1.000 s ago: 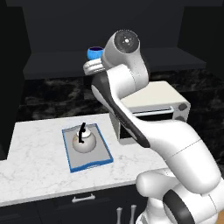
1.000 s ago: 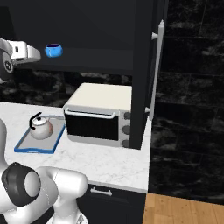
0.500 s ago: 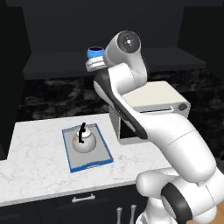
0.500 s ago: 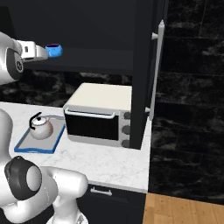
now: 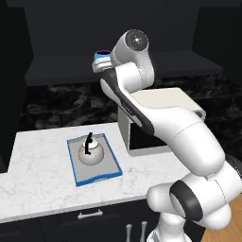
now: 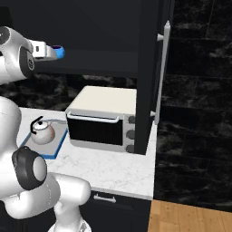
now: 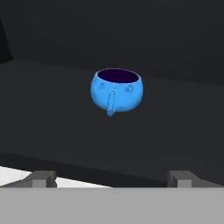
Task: Pick the kettle from the counter and place it on the tray. Then pick the mug from the cabinet and place it on the tray. Then close the cabinet doors.
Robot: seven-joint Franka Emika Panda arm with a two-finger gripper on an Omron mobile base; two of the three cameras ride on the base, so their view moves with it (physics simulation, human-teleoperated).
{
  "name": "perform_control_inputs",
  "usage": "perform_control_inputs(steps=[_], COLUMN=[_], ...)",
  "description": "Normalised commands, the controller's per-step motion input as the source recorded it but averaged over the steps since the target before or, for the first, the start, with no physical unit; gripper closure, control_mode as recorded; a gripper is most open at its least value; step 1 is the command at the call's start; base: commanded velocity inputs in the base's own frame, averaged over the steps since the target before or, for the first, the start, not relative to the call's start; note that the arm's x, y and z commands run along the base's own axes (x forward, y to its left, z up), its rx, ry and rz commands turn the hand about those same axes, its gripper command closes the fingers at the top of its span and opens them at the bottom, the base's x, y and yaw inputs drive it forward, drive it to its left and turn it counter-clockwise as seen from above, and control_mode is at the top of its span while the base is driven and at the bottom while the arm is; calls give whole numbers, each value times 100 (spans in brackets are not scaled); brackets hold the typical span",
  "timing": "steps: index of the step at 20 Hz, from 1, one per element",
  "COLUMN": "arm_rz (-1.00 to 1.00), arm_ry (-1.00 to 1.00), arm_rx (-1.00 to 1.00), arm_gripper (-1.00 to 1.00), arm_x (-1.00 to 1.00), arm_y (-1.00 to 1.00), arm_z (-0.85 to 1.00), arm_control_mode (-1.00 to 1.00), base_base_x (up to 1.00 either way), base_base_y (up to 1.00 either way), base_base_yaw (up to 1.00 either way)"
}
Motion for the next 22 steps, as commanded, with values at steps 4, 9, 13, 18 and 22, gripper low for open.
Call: perform_control_inputs(steps=[4,9,13,18,22], arm_rz=[-3,-5,-4,-4,-3], arm_ry=[11,4,0,0,0], arm_rx=[0,0,0,0,0], arm_gripper=[-100,-100,-100,-100,-100], arm_x=[35,37,33,30,34], arm_y=[0,0,1,7,21], arm_z=[0,0,0,0,0], arm_control_mode=[-100,-100,-100,-100,-100], base_base_x=[0,0,0,0,0], base_base_y=[0,0,0,0,0], base_base_yaw=[0,0,0,0,0])
